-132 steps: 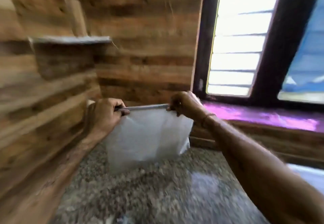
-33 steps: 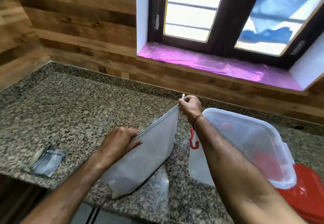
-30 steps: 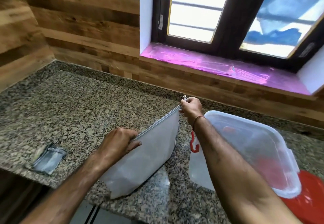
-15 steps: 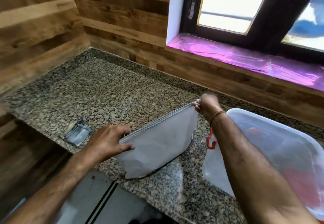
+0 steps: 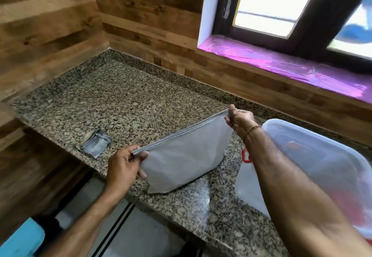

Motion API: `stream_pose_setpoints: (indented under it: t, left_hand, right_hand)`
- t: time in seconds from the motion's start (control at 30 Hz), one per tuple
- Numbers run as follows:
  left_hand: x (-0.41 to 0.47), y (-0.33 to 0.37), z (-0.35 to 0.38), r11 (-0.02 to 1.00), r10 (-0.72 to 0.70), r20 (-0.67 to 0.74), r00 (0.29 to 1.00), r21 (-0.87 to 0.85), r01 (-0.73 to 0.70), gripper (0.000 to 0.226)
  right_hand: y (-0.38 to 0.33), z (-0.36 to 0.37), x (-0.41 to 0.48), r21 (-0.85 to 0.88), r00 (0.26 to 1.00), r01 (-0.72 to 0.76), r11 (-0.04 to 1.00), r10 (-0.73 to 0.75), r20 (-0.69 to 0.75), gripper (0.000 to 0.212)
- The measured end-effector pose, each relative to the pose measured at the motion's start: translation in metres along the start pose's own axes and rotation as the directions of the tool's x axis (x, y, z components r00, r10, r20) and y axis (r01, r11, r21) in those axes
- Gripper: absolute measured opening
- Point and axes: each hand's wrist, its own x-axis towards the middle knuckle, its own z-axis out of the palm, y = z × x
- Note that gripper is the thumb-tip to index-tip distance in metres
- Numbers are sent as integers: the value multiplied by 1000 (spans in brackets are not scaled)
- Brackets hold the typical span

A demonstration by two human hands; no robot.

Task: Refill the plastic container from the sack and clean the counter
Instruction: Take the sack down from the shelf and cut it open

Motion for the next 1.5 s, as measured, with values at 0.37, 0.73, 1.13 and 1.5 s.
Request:
stream_pose_setpoints:
  t: [0.37, 0.73, 1.13, 1.5]
  left_hand:
    - [27, -22, -23, 836, -155, -21, 988, -535, 120, 29]
    - [32, -11, -31, 463, -526, 457, 717, -553, 692, 28]
    - [42, -24, -27, 460, -368, 618, 694, -528, 714, 67]
    - [19, -63, -16, 548, -255, 394, 883, -694, 468, 47]
  right_hand:
    - [11, 14, -27, 85, 994, -96, 992, 100, -45, 27]
    - [13, 21, -28, -188, 1000, -15, 982, 11, -22, 30]
    - [5, 4, -39, -787, 986, -100, 609, 165, 3, 42]
    - [17, -27, -22, -85, 934, -350, 933, 355, 45, 33]
